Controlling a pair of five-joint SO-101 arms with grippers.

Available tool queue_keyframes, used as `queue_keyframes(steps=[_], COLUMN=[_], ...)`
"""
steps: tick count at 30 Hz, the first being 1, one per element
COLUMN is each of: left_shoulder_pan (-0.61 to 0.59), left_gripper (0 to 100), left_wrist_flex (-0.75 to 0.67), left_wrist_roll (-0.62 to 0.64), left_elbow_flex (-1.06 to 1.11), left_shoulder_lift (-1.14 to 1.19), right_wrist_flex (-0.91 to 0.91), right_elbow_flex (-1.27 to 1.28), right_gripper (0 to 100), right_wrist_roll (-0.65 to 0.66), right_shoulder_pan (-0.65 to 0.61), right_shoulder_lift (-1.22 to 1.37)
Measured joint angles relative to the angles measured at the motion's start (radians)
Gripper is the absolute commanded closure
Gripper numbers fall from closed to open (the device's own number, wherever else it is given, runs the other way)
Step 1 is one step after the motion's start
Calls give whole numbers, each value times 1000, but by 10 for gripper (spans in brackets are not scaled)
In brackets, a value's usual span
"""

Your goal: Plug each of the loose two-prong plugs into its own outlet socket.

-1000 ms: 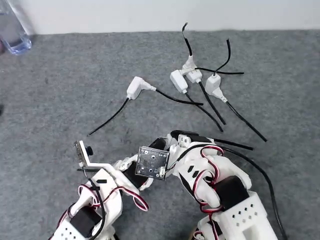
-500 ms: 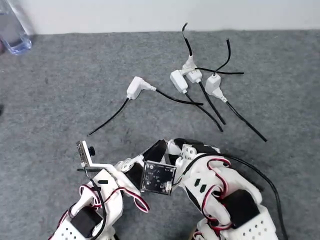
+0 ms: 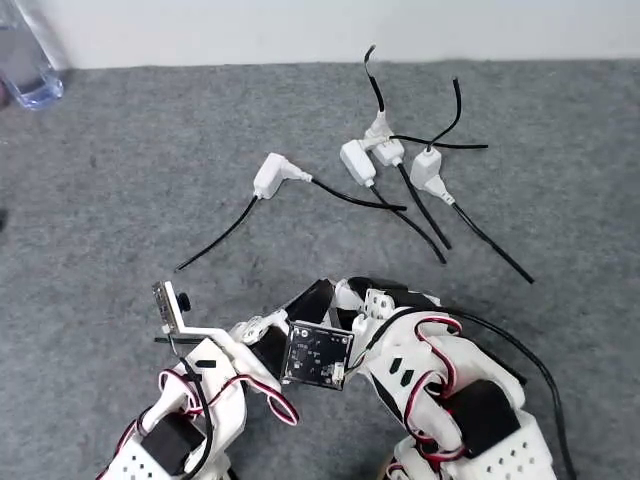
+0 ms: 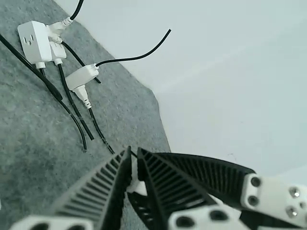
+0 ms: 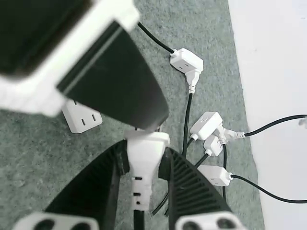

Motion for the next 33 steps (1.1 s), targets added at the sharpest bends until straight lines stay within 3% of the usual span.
queue_keyframes(steps=[21, 33], left_shoulder_pan=[-2, -11], left_gripper=[975, 975], left_wrist_flex=[0, 0], left_wrist_roll=[0, 0], left_elbow_flex=[0, 6], left_shoulder_lift=[0, -2], right_wrist_flex=[0, 55], right_elbow_flex=[0, 0], right_gripper=[990, 991], right_wrist_roll=[-37, -49], right_shoulder_pan=[-37, -63], right_shoulder_lift=[-2, -146])
